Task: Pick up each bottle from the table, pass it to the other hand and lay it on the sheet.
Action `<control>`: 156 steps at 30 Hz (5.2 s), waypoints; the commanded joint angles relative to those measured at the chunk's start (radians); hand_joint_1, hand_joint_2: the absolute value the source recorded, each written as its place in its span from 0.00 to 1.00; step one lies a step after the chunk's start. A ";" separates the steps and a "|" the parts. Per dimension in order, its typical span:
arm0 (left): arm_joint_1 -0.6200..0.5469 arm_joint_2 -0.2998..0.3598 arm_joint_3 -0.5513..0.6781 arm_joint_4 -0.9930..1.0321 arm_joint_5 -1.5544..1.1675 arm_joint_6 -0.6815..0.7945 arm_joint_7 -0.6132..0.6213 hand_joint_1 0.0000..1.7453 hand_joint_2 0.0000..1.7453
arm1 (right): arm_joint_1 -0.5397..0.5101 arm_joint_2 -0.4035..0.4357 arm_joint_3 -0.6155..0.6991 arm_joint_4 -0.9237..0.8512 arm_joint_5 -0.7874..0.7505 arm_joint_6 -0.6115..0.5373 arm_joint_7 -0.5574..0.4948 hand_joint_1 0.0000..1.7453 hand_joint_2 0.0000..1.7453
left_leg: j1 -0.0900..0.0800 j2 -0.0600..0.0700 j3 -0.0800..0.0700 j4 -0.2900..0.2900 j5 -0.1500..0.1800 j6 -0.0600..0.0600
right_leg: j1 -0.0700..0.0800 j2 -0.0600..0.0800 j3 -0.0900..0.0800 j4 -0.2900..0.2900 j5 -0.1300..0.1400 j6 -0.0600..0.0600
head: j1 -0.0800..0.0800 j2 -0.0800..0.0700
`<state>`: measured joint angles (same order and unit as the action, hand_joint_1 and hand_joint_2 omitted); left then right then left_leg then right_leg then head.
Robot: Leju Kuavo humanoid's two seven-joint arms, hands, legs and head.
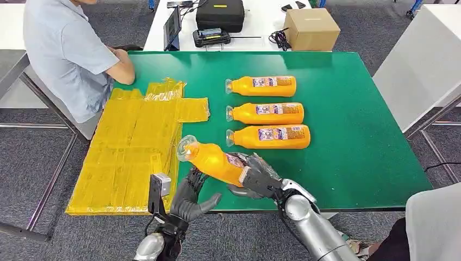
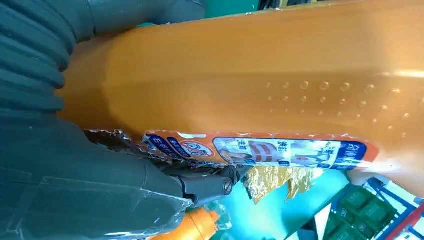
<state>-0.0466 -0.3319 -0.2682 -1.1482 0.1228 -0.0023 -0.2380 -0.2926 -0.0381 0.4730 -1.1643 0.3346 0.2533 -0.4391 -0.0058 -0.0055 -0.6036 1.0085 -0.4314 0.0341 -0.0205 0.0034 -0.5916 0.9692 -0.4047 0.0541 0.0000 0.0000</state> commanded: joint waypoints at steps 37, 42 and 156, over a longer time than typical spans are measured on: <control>-0.090 0.015 -0.113 0.104 0.134 0.046 -0.094 0.00 1.00 | -0.084 0.059 0.127 0.150 -0.007 -0.050 0.009 1.00 1.00 | 0.001 0.002 0.003 0.000 -0.001 -0.002 | 0.001 0.001 0.003 0.000 -0.001 -0.002 | 0.000 0.000; -0.105 0.012 -0.109 0.118 0.128 0.070 -0.101 0.00 1.00 | -0.077 0.056 0.134 0.137 -0.007 -0.053 0.018 1.00 1.00 | 0.002 0.001 0.005 0.001 -0.002 -0.003 | 0.002 0.000 0.005 0.000 -0.002 -0.004 | 0.000 0.000; -0.493 0.233 -0.155 0.594 -1.694 0.474 0.524 1.00 1.00 | -0.004 0.067 -0.047 0.142 0.162 -0.183 0.040 0.00 1.00 | 0.002 0.001 0.004 0.000 0.000 -0.003 | 0.002 0.001 0.004 0.001 -0.001 -0.003 | 0.000 0.000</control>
<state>-0.4235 -0.1324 -0.4070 -0.7713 -1.5698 0.4871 0.3025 -0.2439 0.0362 0.4261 -1.0960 0.4974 0.0633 -0.3983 -0.0056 -0.0062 -0.6044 1.0087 -0.4295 0.0339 -0.0204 0.0027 -0.5921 0.9700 -0.4042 0.0543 0.0000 0.0000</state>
